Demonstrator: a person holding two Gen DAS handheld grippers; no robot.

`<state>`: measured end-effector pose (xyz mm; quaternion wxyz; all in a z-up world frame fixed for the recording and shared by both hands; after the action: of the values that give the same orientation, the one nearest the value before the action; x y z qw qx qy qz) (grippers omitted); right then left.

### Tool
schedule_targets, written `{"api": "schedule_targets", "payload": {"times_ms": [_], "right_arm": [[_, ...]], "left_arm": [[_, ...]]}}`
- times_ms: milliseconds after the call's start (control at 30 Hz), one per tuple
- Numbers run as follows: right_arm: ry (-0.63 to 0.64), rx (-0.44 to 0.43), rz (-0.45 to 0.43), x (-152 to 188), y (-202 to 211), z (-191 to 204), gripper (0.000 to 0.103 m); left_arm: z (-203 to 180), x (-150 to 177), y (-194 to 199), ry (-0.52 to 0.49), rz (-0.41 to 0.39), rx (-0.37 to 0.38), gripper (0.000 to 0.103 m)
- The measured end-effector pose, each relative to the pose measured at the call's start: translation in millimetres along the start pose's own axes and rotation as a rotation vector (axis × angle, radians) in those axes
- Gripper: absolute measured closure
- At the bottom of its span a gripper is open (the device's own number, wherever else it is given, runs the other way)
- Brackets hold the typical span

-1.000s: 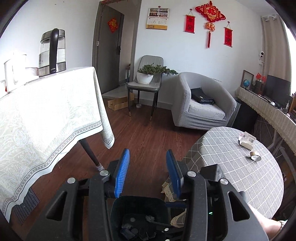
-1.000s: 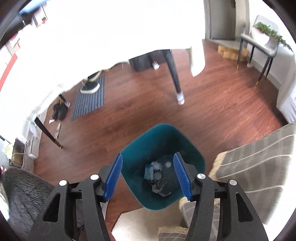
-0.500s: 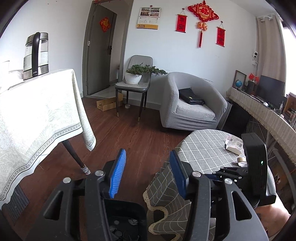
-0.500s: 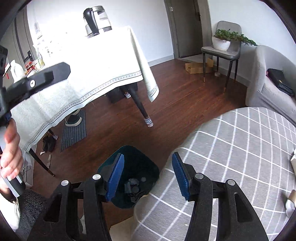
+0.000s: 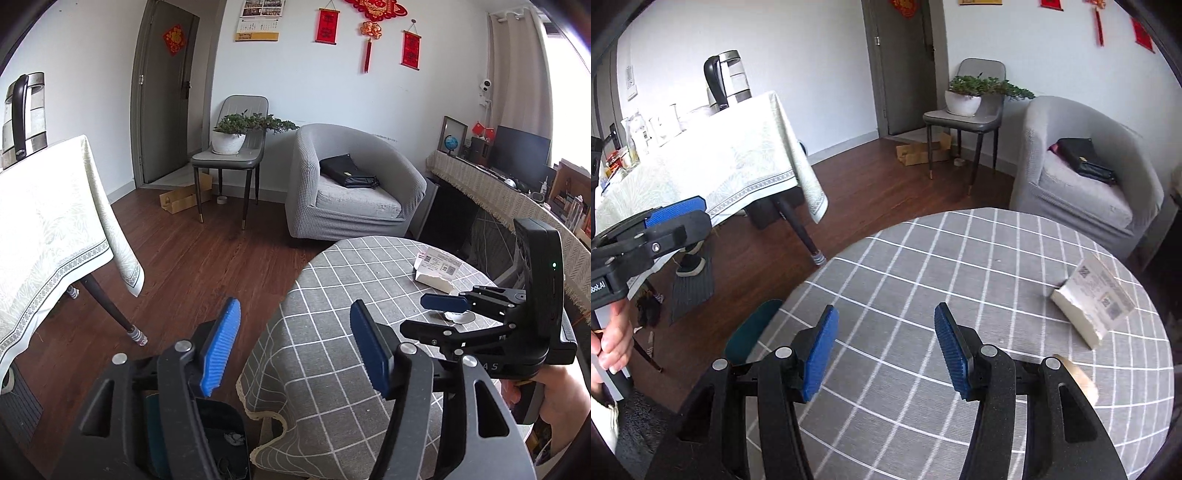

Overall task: Collect trash
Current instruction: 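Reach the right tool toward the flattened cardboard tape roll, then grasp the cardboard tape roll with the right tool while the left tool grasps the white card box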

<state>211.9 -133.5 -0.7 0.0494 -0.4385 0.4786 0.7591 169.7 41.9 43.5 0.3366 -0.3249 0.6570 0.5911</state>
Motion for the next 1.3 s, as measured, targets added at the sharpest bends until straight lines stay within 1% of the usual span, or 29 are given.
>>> {"api": "schedule_targets", "payload": {"times_ms": [133,300,433,533,700,833,967,1067,1100,1200,1267,1300], "right_arm": [[-0.030,0.045,-0.019,9.2,16.0,-25.0,0.045],[-0.019,0.124,-0.025,19.8,31.6,-53.0,0.043],[-0.047,0.160,-0.034,29.7,43.0,-74.8,0.039],[-0.066,0.187,-0.020,38.1,45.6,-88.4,0.037],[-0.094,0.190,0.001,49.1,44.9,-105.9,0.037],[-0.085,0.185,0.025,56.0,39.6,-109.9,0.037],[-0.086,0.185,0.053,61.2,33.2,-115.2,0.037],[-0.107,0.162,0.068,63.3,28.5,-119.8,0.037],[-0.112,0.154,0.071,63.6,26.9,-120.2,0.037],[-0.108,0.140,0.103,66.5,18.8,-119.2,0.046],[-0.089,0.160,0.107,67.2,17.0,-119.5,0.052],[-0.088,0.165,0.108,67.3,18.1,-120.0,0.056]], "left_arm": [[-16.8,2.3,-7.7,-0.014,0.008,0.021,0.034],[-32.8,3.5,-12.7,-0.038,0.018,0.034,0.031],[-40.1,1.6,-17.1,-0.033,0.023,0.047,0.028],[-45.9,1.1,-22.2,-0.037,0.030,0.052,0.028],[-60.3,3.4,-26.8,-0.053,0.041,0.061,0.028],[-68.3,4.4,-32.7,-0.061,0.052,0.073,0.027],[-77.3,5.2,-41.2,-0.055,0.071,0.096,0.027],[-84.8,6.9,-48.8,-0.045,0.096,0.124,0.027],[-87.2,6.9,-51.7,-0.039,0.105,0.135,0.027],[-95.9,5.1,-59.8,-0.025,0.127,0.167,0.026],[-103.1,2.0,-65.5,-0.026,0.136,0.179,0.024],[-106.8,0.2,-68.5,-0.031,0.139,0.180,0.024]]}}
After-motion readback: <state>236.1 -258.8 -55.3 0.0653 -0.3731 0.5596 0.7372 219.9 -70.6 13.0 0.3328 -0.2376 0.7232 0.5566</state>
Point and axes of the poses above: each gripper's, at about its wrist camera, not at the fingertips, and y roughly against the way its jaws point, z to its left, x to its underside, the point moved 4 cm from there along -y, roughly the way its jaws point, and after that the axes turned 5 degrees about -x, right-handed, at the moved point
